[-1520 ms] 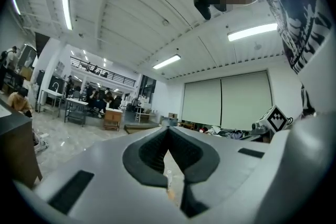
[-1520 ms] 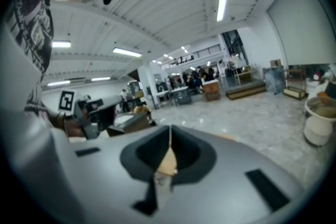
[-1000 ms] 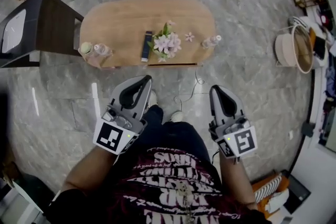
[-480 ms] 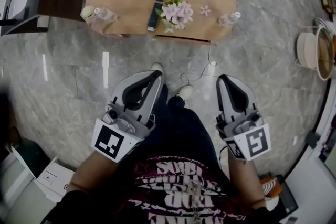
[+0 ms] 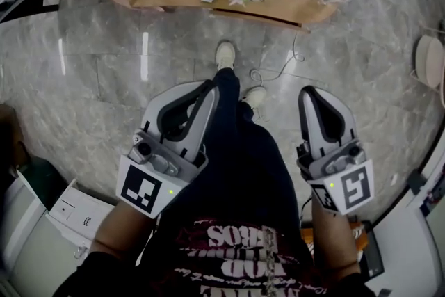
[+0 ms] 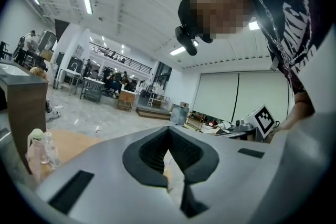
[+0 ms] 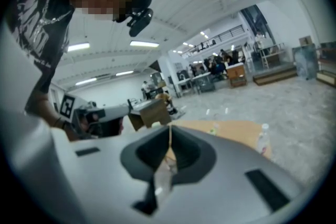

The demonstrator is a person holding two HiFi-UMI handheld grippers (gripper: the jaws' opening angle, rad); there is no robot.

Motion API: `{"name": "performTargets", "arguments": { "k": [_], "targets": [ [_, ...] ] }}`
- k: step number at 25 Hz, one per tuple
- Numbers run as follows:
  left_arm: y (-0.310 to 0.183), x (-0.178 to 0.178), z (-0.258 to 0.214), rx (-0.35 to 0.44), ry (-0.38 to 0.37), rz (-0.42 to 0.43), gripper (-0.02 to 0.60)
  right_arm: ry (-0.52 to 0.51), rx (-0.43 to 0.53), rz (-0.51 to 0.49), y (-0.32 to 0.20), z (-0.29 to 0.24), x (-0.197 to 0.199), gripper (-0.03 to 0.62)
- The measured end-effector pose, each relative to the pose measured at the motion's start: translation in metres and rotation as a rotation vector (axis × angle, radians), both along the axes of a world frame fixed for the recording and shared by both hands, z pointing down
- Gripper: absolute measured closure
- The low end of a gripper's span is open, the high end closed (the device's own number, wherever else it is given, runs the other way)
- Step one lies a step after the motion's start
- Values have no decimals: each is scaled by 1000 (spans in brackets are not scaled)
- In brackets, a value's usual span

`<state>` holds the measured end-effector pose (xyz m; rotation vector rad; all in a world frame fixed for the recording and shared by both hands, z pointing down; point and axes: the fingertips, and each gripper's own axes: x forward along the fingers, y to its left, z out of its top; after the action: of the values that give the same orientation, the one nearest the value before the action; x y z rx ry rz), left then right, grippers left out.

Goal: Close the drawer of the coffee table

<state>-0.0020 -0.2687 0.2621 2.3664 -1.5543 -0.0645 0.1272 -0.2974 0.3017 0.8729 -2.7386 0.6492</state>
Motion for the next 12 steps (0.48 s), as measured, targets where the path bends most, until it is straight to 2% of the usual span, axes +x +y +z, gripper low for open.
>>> {"name": "performTargets", "arguments": {
  "k": [7, 12],
  "targets": [
    [-20, -17, 60, -68, 1, 14, 561, 14, -20, -16, -28, 48, -26, 559],
    [-43, -25, 85, -83, 34, 31, 560, -8, -94, 0, -44, 82, -48, 559]
  ]
}}
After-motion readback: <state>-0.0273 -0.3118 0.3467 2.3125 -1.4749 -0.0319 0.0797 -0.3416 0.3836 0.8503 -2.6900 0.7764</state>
